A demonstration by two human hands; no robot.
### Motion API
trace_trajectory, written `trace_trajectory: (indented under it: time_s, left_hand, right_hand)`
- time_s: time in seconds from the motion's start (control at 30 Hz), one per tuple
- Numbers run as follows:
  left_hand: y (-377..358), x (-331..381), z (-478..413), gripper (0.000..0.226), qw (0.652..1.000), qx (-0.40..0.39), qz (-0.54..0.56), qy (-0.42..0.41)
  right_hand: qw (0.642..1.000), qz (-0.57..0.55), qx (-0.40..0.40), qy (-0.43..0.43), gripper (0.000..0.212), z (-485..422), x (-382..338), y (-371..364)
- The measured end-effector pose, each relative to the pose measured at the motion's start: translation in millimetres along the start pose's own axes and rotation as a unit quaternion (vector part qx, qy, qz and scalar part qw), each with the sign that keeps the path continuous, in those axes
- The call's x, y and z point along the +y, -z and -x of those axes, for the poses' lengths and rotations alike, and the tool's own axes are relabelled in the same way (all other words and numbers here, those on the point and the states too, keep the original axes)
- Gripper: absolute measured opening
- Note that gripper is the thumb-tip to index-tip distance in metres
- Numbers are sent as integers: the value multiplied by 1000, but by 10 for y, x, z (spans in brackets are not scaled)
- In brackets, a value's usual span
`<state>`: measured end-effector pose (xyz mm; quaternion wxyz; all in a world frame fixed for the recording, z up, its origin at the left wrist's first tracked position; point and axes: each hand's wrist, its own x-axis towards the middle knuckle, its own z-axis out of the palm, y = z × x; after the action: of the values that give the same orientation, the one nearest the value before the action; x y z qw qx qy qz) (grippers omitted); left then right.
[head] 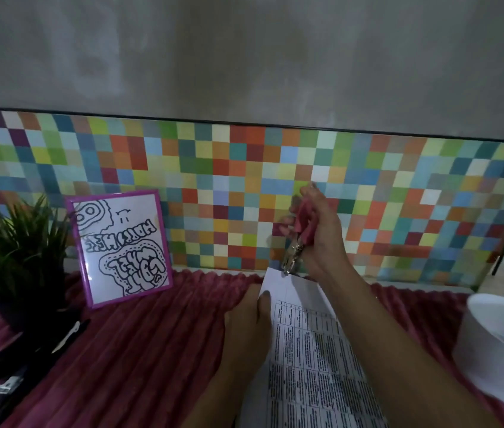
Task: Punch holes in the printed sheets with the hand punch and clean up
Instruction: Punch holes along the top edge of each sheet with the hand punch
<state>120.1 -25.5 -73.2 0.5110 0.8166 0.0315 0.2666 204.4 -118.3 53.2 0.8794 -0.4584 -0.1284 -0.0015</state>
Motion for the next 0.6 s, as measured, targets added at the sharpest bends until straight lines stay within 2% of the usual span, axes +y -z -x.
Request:
trace_trajectory:
  time_s: [0.1, 0.2, 0.43, 0.6]
  left_hand:
    - [7, -5, 10, 37, 1000, -1, 1, -14]
    - [4, -14, -6, 36, 1000, -3, 0, -14]
    - [18, -14, -13, 25, 999, -4, 35, -26]
    - [28, -10, -13, 25, 999, 2, 46, -29]
  right_hand:
    - [999, -37, 0, 29, 43, -87, 129, -17]
    - [998, -49, -11, 42, 51, -139, 227, 34]
    - [998, -52, -28, 29, 51, -156, 217, 82]
    - [999, -33, -30, 32, 45, -103, 288, 44]
